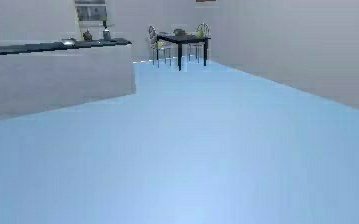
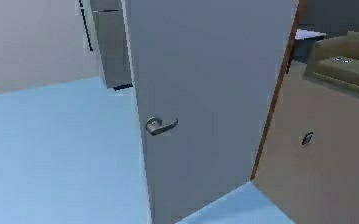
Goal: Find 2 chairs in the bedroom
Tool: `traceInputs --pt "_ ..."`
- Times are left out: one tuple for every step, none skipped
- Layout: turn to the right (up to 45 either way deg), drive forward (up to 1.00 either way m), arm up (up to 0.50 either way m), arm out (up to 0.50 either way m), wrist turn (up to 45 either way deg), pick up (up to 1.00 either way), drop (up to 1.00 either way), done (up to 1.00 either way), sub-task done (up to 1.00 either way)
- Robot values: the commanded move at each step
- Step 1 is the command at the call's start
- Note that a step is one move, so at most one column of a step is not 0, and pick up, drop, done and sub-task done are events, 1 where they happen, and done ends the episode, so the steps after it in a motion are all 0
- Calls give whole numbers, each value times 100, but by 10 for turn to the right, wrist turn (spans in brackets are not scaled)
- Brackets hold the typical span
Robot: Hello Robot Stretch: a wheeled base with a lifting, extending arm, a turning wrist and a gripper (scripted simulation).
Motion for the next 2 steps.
traceInputs --pt "450 0 0 0 0 0 0 0 0" --pt "450 0 0 0 0 0 0 0 0"
